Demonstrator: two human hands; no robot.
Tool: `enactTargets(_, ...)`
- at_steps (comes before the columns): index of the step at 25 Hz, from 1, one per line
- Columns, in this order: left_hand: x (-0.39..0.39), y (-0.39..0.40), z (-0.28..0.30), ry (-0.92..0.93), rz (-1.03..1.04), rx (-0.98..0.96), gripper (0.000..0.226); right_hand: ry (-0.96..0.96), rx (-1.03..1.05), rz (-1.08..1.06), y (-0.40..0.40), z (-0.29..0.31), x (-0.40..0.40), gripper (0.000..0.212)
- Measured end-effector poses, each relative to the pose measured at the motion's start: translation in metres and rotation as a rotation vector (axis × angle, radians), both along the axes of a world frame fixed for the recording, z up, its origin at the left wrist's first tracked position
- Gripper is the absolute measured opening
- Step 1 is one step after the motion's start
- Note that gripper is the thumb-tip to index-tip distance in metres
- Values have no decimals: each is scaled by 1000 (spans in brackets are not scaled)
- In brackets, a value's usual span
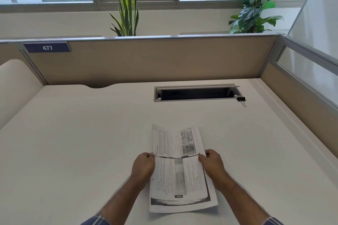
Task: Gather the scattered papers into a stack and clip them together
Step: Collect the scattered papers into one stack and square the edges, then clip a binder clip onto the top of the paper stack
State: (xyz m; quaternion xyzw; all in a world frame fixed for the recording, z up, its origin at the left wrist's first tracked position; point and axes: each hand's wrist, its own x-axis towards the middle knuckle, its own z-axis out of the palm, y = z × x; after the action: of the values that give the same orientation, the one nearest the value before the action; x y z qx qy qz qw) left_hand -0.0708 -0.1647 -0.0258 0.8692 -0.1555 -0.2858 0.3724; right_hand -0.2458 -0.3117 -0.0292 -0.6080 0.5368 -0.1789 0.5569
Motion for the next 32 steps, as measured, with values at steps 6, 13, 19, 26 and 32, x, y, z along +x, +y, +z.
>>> enactTargets(6,12,12,-4,-215,-61,180,57,220,-146,124,-4,-2,-5,11)
enactTargets(13,14,12,8,-362,-13,80,55,555,-321,293,-19,6,-19,45)
enactTargets(19,3,-53,26,-436,-183,-114,33,483,-353,91,-90,17,-33,40)
enactTargets(26,-33,-195,31,-426,-459,-164,38,417,-479,-8,-194,29,-23,37)
enactTargets(32,-45,-272,22,-357,-445,-182,38,468,-597,17,-271,18,-12,51)
